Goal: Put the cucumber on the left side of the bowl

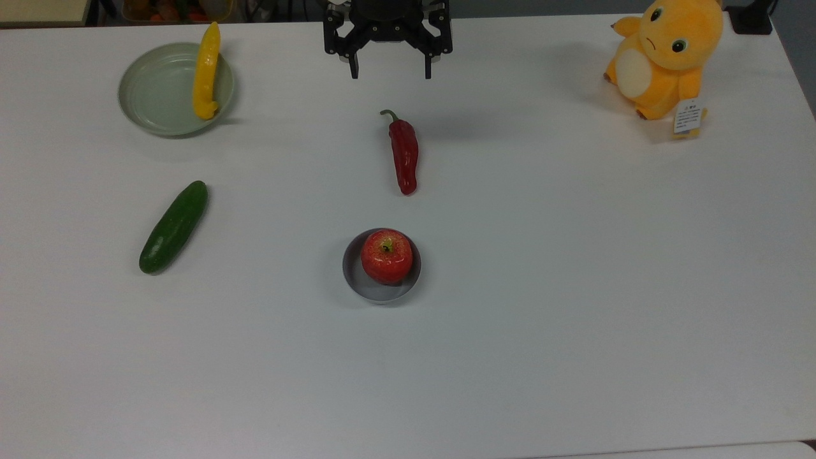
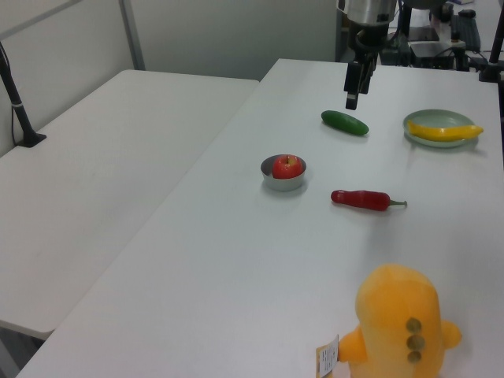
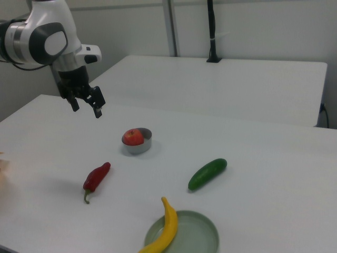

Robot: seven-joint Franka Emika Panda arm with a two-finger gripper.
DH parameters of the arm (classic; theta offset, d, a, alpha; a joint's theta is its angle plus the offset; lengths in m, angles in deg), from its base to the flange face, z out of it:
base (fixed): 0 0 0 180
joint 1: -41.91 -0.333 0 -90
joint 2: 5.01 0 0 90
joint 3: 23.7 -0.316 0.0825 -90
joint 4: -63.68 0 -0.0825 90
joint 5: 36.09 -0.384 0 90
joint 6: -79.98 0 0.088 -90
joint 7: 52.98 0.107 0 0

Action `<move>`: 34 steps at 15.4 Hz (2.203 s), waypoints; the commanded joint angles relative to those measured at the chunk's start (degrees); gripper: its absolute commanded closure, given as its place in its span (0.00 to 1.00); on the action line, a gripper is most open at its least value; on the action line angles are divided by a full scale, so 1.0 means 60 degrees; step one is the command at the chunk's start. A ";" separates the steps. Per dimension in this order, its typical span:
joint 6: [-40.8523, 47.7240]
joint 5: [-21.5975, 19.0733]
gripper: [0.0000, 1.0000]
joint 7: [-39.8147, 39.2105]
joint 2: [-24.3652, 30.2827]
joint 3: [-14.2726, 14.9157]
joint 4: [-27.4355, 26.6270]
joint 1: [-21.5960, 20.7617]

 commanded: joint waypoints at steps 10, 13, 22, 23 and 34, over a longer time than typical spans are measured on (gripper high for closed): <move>0.0398 0.0037 0.00 -0.0585 0.0213 0.0457 -0.0137 -0.0064; -0.0478 0.0037 0.00 -0.0556 0.0052 0.0999 -0.0151 0.0081; -0.2268 0.0081 0.00 -0.0659 -0.1340 0.2479 -0.0107 0.0857; -0.2283 0.0095 0.00 -0.0673 -0.1384 0.2553 -0.0107 0.0974; -0.3835 0.0125 0.00 -0.0615 -0.2277 0.3022 -0.0093 0.1766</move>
